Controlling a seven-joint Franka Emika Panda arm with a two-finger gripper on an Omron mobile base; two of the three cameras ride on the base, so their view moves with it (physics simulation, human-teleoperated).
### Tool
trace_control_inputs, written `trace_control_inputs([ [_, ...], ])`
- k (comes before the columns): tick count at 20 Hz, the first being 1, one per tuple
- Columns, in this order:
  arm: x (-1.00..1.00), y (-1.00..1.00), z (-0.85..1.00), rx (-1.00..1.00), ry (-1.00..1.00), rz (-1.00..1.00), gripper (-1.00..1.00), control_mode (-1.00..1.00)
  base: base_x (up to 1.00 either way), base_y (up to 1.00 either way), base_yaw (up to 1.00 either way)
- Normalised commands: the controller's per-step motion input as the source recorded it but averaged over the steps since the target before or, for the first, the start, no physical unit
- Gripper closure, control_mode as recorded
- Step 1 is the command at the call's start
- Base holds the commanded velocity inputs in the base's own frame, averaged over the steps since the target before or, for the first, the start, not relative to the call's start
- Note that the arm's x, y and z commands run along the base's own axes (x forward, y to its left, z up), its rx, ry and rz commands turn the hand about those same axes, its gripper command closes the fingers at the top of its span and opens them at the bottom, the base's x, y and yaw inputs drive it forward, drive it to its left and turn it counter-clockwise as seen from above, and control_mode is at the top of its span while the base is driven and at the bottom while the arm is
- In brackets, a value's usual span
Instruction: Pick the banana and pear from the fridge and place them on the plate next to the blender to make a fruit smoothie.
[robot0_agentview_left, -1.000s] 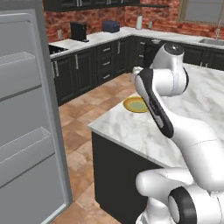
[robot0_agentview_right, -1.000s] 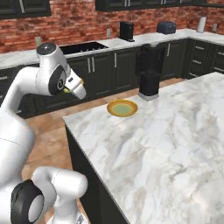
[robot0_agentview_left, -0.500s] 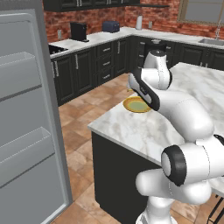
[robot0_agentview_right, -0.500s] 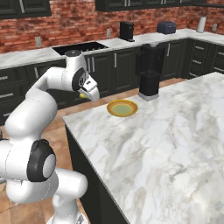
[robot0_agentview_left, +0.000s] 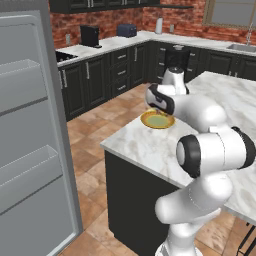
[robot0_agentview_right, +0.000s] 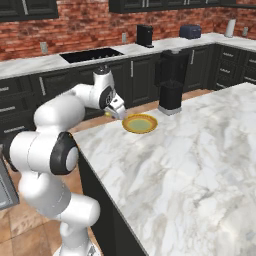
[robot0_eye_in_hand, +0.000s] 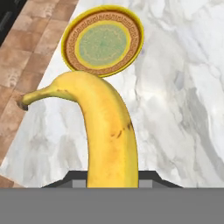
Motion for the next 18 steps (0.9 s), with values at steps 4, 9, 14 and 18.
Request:
trace_control_inputs([
  [4,0.70,-0.17,-0.54,0.00,0.07,0.00,1.00,-1.00,0.00,0.00,0.00],
  [9,0.71,-0.19,-0.46,0.00,0.08,0.00,1.00,-1.00,0.00,0.00,0.00],
  [14,0.38,-0.08,-0.71,-0.02,0.02,0.00,1.00,-1.00,0.00,0.00,0.00],
  [18,0.46,-0.16,-0.43,0.00,0.00,0.00,1.00,-1.00,0.00,0.00,0.00],
])
